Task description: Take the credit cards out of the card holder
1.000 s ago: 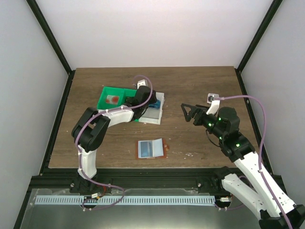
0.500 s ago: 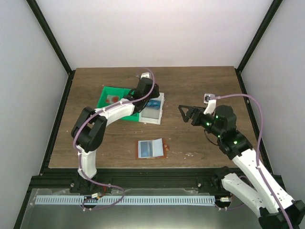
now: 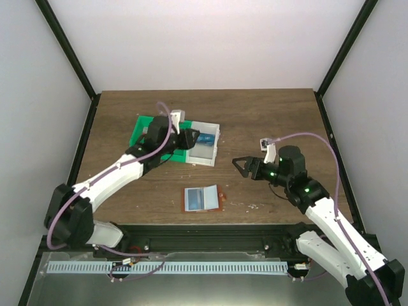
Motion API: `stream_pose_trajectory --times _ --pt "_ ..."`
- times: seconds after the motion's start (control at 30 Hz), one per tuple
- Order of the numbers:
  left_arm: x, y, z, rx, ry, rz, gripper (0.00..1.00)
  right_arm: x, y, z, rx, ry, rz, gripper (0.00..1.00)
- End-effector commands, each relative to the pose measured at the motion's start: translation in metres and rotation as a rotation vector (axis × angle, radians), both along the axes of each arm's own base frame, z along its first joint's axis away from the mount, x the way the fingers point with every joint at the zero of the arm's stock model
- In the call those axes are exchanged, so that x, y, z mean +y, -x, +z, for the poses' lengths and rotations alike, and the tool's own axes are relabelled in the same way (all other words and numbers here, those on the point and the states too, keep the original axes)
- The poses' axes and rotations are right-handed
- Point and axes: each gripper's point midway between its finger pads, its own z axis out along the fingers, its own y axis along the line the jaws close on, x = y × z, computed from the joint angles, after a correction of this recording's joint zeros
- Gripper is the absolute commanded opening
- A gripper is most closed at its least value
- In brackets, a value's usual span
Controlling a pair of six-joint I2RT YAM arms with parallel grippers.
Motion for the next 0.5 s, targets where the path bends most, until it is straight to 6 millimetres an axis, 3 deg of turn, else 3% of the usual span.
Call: stream_pose_trajectory --times 0.0,0.3,0.47 --pt "0.001 0.058 -0.032 0.124 0.039 -0.155 0.48 0.012 0.014 -0.017 0.084 -0.058 0.088 0.77" --pt "0.014 0.140 -0.079 0.285 0.164 -0.289 0.52 0.029 0.031 -0.072 0.267 -0.059 0.089 0.48" --pt "0.019 0.163 -0.100 0.326 0.244 -0.309 0.52 0.046 0.044 -0.093 0.324 -0.021 0.095 0.43"
